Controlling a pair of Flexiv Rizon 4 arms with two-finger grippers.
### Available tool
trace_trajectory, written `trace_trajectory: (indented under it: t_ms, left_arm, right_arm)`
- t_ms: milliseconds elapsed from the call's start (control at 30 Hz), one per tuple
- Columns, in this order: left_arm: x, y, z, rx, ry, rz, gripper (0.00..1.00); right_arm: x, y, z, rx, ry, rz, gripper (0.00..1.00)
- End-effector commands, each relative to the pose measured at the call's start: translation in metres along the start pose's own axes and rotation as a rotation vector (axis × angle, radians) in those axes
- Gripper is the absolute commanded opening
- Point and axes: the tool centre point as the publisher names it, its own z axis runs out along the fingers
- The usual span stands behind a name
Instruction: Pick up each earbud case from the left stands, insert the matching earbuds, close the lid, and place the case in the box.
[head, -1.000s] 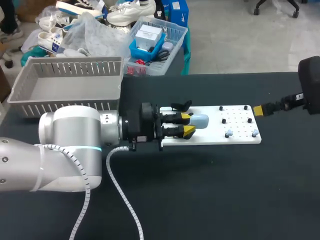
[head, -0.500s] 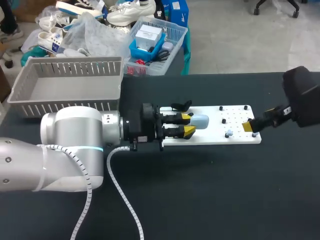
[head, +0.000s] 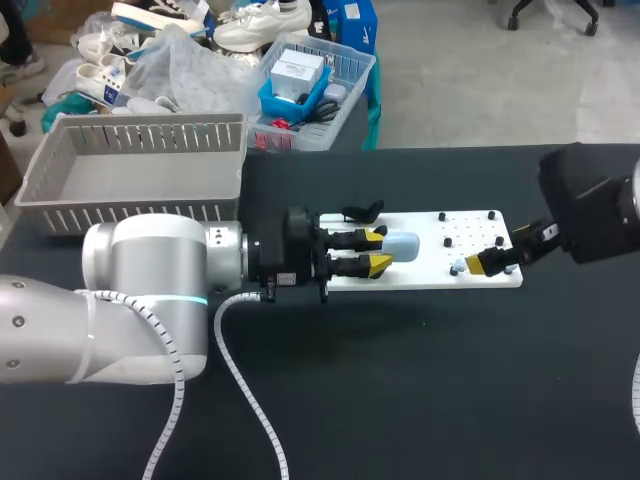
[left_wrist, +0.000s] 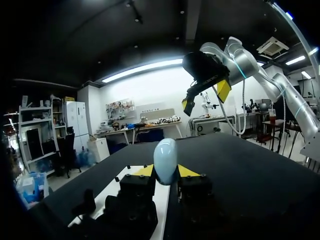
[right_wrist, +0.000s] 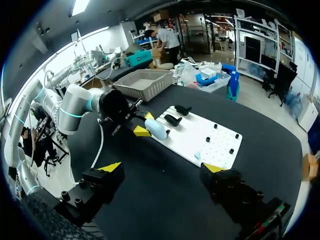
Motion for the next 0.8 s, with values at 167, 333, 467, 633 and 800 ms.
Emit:
trace_trajectory:
  t_ms: [167, 333, 467, 633, 800]
  left_arm:
    - [0.002, 0.001, -0.001, 0.009, 0.004, -0.009, 0.00]
    - [0.003, 0.001, -0.001, 0.003, 0.004, -0.015, 0.00]
    - [0.003, 0.001, -0.002, -0.003, 0.000, -0.013, 0.00]
    - [0.003, 0.001, -0.002, -0.003, 0.000, -0.013, 0.00]
    - [0.003, 0.001, -0.002, -0.003, 0.000, -0.013, 0.00]
  right_arm:
    - [-0.001, 0.009, 0.012, 0.131, 0.012, -0.021, 1.00]
    - [-0.002, 0.014, 0.018, 0.123, 0.023, -0.033, 1.00]
    - [-0.002, 0.017, 0.022, 0.110, 0.034, -0.033, 1.00]
    - [0.000, 0.023, 0.034, 0.085, 0.054, -0.023, 1.00]
    - [-0.004, 0.028, 0.044, 0.064, 0.062, -0.021, 1.00]
